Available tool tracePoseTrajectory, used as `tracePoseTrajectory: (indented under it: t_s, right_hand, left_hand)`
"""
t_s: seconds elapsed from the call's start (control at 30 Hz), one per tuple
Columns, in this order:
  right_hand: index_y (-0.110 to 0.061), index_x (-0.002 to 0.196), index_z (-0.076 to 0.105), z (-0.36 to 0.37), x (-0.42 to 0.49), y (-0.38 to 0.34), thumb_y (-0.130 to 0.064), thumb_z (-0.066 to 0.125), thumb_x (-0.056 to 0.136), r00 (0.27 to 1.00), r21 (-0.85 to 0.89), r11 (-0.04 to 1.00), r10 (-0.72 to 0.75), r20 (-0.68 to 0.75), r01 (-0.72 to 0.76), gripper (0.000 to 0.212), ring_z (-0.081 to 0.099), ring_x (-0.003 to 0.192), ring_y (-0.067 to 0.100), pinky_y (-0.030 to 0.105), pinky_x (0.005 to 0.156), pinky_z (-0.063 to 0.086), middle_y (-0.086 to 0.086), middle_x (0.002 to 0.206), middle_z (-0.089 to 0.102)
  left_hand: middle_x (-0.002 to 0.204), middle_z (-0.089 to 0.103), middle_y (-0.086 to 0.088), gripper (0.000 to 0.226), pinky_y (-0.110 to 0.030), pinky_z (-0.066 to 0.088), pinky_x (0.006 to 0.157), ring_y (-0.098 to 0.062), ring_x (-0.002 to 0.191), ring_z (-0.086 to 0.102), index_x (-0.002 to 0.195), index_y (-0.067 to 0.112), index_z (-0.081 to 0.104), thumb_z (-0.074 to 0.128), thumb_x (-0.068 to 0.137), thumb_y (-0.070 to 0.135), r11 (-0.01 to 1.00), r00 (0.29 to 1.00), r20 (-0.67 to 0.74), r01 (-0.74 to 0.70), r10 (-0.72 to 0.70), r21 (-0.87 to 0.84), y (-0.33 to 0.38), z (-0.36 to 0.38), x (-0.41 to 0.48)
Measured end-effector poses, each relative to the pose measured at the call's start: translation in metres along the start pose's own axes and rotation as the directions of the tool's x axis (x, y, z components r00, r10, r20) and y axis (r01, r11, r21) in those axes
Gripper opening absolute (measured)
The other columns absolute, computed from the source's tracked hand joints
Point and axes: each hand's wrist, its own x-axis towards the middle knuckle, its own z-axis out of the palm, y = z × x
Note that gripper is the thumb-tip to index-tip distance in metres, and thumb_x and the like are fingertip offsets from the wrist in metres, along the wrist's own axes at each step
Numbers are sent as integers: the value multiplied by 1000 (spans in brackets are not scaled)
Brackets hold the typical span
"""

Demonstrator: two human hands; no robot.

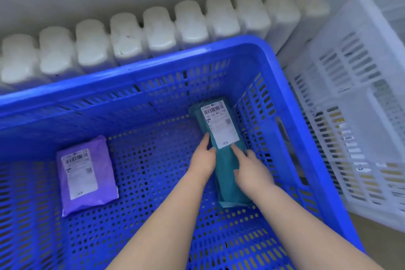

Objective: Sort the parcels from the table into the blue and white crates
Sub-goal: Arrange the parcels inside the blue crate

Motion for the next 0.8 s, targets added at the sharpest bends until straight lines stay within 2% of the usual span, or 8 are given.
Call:
tracePoseTrajectory:
  t_s: [0.17, 0.33, 0.43, 0.5, 0.57, 0.63, 0.7, 0.8]
  right_hand:
    - [-40, 157, 5, 10, 6, 8, -15, 46, 96, 996, -43, 999, 22, 84, -19, 78, 48, 126, 29, 40, 96, 49, 8, 155, 22]
    - [-44, 155, 1, 14, 8, 13, -12, 45, 96, 993, -26, 1000, 11, 119, -7, 81, 45, 132, 28, 39, 101, 47, 8, 159, 15]
    - [-41, 156, 7, 9, 3, 10, -14, 46, 96, 994, 5, 1000, 30, 104, -31, 76, 43, 134, 28, 37, 101, 47, 7, 160, 16]
    - [-33, 157, 13, 2, -7, 5, -19, 47, 98, 996, 16, 999, 41, 82, -42, 70, 43, 134, 28, 36, 100, 47, 7, 160, 18]
    - [-25, 157, 19, -6, -20, -3, -23, 48, 99, 996, 6, 998, 55, 67, -56, 64, 47, 129, 28, 35, 98, 47, 8, 157, 23]
    - [-21, 155, 26, -15, -36, -14, -25, 49, 99, 997, 0, 998, 57, 54, -57, 60, 49, 127, 30, 36, 100, 46, 10, 154, 27]
    - [-19, 153, 30, -24, -52, -28, -26, 50, 98, 998, 7, 999, 48, 36, -48, 59, 49, 129, 31, 37, 103, 44, 12, 154, 28]
    - [-22, 153, 31, -34, -79, -49, -28, 53, 97, 1000, 11, 1000, 8, 15, -8, 60, 47, 132, 29, 39, 105, 42, 10, 155, 28]
  left_hand:
    - [137, 53, 6, 64, -23, 45, 95, -13, 110, 56, 155, 31, 26, 42, 101, 1, 999, 989, 146, -29, 25, 27, 7, 4, 13]
    - [151, 45, -2, 64, -25, 44, 100, -14, 116, 53, 158, 25, 22, 42, 102, 2, 999, 992, 128, 6, -12, 47, -2, -4, 19]
    - [152, 42, -3, 60, -16, 39, 89, -10, 114, 49, 157, 21, 22, 44, 103, 6, 999, 994, 109, 8, -14, 53, 0, -11, 2]
    - [148, 45, -5, 59, -12, 41, 82, -14, 111, 56, 157, 19, 22, 45, 104, 11, 997, 995, 94, 17, -24, 81, 1, -20, -15]
    - [129, 56, -3, 58, -3, 40, 60, -6, 83, 56, 157, 19, 21, 45, 104, 15, 993, 995, 94, 17, -28, 117, 0, -31, -32]
    - [95, 56, 9, 56, -2, 32, 42, 0, 64, 40, 157, 19, 23, 43, 105, 17, 984, 995, 90, 34, -51, 173, 1, -46, -52]
    - [78, 40, 17, 53, -2, 30, 38, 2, 61, 34, 156, 18, 26, 42, 106, 18, 973, 994, 90, 45, -67, 225, 5, -62, -74]
    - [82, 43, 19, 51, -3, 32, 43, 3, 62, 34, 156, 18, 30, 41, 106, 20, 959, 996, 85, 12, -37, 284, 9, -81, -105]
